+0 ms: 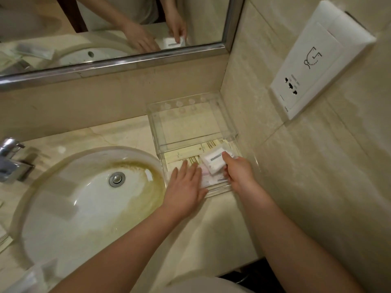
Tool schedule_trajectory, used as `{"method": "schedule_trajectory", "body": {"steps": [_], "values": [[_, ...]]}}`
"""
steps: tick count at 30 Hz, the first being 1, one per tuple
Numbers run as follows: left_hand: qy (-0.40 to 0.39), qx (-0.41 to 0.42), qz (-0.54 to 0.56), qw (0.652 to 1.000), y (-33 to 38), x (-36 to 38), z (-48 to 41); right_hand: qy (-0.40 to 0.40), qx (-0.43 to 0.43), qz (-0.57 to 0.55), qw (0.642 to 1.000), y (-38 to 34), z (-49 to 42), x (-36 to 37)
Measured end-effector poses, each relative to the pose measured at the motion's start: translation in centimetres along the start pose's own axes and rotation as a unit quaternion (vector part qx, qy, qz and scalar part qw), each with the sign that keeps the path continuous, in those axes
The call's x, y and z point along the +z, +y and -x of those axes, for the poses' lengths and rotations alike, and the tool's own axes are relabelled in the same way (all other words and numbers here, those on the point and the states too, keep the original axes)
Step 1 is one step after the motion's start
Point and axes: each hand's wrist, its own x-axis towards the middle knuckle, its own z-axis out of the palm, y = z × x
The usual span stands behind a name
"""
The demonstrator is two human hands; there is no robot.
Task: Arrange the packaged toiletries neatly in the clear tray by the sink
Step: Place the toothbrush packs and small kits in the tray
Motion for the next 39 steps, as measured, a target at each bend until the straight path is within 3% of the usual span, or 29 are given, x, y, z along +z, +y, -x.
{"method": "schedule_trajectory", "body": {"steps": [4, 13, 16, 22, 26, 35, 37, 39], "values": [[-0.034, 0.008, -0.012, 0.999, 0.1, 1.6, 0.2, -0.028, 0.040, -0.045, 0.998, -1.4, -1.4, 1.3], [-0.015, 0.028, -0.014, 0.999, -0.5, 2.4, 0.6, -0.056, -0.002, 0.089, 0.994, -1.5, -1.9, 1.7], [0.005, 0.019, 0.001, 1.000, -0.2, 1.9, 1.0, -0.096, -0.003, 0.127, 0.987, -1.1, -0.6, 2.6], [0.095, -0.098, -0.009, 0.991, -1.9, 1.3, 4.2, -0.110, -0.004, 0.192, 0.975, 1.2, 1.5, 3.2], [0.138, -0.107, 0.032, 0.984, -3.1, 1.7, 5.8, -0.134, -0.005, 0.238, 0.962, 1.5, 3.0, 3.6], [0.071, -0.007, 0.024, 0.997, -2.0, 2.0, 5.8, -0.142, -0.044, 0.398, 0.905, 2.6, 4.3, 3.5], [0.038, -0.011, 0.012, 0.999, -1.9, 2.1, 5.7, -0.131, -0.073, 0.470, 0.870, 2.7, 4.3, 3.8], [0.011, -0.013, -0.010, 1.000, -2.1, 2.2, 5.7, -0.089, -0.116, 0.572, 0.807, 2.8, 4.5, 4.2]]}}
